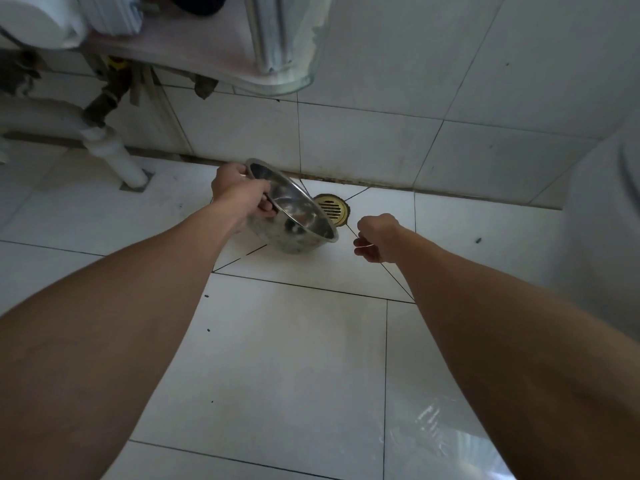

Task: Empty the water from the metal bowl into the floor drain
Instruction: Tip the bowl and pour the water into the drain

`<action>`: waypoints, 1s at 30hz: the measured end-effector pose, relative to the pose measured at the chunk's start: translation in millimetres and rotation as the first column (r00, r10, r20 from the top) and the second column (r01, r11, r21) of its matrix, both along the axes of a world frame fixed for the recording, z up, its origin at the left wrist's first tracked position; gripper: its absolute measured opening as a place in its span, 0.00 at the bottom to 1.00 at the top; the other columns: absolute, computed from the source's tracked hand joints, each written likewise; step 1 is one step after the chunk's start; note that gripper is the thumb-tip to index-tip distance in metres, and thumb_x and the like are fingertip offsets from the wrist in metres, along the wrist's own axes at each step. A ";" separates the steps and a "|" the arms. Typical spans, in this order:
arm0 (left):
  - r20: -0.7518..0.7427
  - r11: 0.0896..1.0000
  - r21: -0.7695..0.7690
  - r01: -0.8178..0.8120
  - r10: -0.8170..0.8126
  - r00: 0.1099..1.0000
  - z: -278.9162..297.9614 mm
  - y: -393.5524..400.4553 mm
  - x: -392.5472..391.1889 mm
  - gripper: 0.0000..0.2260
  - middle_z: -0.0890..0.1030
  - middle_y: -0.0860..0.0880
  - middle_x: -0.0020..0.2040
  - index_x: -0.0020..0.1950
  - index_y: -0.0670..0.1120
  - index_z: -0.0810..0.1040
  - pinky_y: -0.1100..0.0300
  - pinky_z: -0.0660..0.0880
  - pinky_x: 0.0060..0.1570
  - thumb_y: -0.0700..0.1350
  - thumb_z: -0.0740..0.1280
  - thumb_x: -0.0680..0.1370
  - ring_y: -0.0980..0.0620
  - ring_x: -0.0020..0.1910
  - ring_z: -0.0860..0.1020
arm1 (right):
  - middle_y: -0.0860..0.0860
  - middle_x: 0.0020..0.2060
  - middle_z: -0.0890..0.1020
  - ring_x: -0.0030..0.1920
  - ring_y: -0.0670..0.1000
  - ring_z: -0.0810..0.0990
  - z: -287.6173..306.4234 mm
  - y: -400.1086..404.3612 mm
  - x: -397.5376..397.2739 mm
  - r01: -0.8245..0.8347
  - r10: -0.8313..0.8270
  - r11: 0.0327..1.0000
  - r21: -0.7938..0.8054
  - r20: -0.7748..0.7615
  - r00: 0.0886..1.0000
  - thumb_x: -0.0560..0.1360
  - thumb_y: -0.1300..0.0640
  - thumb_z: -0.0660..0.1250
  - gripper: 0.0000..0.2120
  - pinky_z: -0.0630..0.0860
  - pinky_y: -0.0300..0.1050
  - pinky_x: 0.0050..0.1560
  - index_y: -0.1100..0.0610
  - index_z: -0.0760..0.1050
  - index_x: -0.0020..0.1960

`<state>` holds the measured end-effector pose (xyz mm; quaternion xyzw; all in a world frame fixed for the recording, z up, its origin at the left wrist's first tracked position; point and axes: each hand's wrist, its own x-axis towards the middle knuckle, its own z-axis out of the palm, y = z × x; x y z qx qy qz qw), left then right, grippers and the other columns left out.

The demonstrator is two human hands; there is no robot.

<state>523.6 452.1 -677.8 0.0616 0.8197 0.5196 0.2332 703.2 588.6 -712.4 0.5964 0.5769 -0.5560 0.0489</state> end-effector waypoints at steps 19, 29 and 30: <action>-0.445 0.955 -0.233 0.183 -0.272 0.853 9.0 -0.3 17.6 0.09 0.79 0.33 0.50 0.52 0.38 0.73 0.40 0.83 0.43 0.34 0.69 0.74 0.32 0.45 0.82 | 0.53 0.39 0.82 0.34 0.51 0.81 6.8 -6.3 -1.9 -0.093 0.093 0.996 -0.002 0.007 0.996 0.80 0.58 0.59 0.09 0.73 0.42 0.35 0.61 0.75 0.54; -0.672 0.918 -0.340 0.205 -0.390 0.630 10.0 0.7 26.2 0.09 0.79 0.29 0.48 0.56 0.33 0.72 0.49 0.66 0.40 0.33 0.65 0.76 0.30 0.48 0.78 | 0.53 0.40 0.82 0.36 0.51 0.81 10.0 -6.4 -0.6 -0.116 0.116 0.993 -0.026 0.005 0.993 0.81 0.57 0.59 0.11 0.74 0.42 0.37 0.62 0.76 0.58; -0.688 0.910 -0.358 0.206 -0.407 0.601 10.9 2.0 26.2 0.10 0.79 0.28 0.48 0.57 0.33 0.72 0.47 0.67 0.40 0.33 0.64 0.77 0.29 0.47 0.78 | 0.53 0.40 0.82 0.36 0.51 0.81 10.8 -6.4 -0.1 -0.119 0.119 0.992 -0.029 0.000 0.993 0.81 0.57 0.59 0.11 0.74 0.43 0.37 0.62 0.76 0.58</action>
